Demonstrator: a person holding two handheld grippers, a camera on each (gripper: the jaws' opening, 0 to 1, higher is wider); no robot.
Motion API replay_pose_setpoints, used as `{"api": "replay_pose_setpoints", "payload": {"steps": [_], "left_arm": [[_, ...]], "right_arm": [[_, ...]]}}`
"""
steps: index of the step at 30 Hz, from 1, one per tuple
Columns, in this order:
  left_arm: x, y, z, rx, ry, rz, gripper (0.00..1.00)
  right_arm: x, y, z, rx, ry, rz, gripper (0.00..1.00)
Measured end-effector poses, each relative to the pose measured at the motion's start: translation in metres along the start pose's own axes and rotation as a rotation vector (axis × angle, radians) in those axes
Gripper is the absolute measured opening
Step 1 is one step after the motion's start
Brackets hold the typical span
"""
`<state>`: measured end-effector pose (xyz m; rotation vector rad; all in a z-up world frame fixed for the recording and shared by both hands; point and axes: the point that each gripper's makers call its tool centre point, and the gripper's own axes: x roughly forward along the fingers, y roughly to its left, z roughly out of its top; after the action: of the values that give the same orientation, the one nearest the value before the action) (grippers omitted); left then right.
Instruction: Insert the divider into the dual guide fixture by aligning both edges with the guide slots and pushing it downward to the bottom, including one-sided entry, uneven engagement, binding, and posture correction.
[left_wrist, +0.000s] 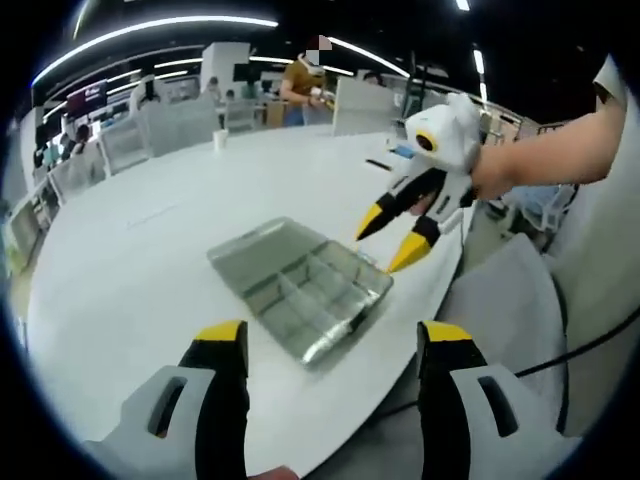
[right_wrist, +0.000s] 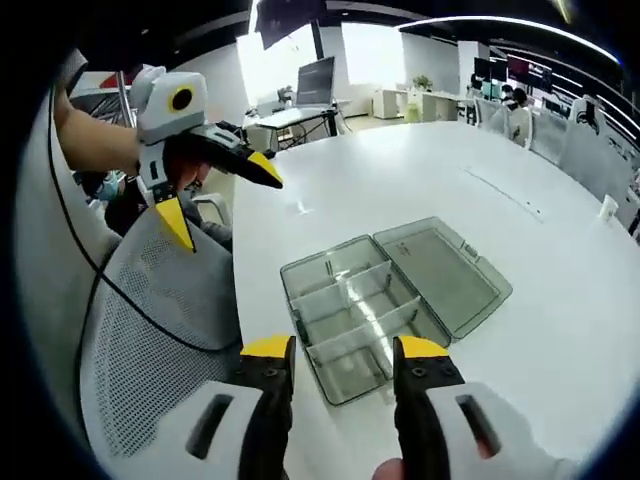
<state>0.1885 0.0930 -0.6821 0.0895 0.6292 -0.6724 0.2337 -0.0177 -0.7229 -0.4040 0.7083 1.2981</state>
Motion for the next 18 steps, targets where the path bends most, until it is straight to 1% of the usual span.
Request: {"api": "replay_pose_setpoints", "payload": {"steps": [5, 8, 18], "left_arm": [[-0.004, 0.009, -0.004, -0.005, 0.007, 0.021, 0.67], [-0.007, 0.015, -0.007, -0.002, 0.016, 0.036, 0.67], [-0.011, 0.023, -0.016, 0.012, 0.039, 0.057, 0.66]], "right_arm": [[-0.006, 0.004, -0.001, 0.012, -0.032, -0.008, 0.40], [-0.009, 0.006, 0.000, 0.038, -0.060, -0.013, 0.42], [-0.017, 0.017, 0.007, 0.037, -0.108, -0.029, 0.45]]}}
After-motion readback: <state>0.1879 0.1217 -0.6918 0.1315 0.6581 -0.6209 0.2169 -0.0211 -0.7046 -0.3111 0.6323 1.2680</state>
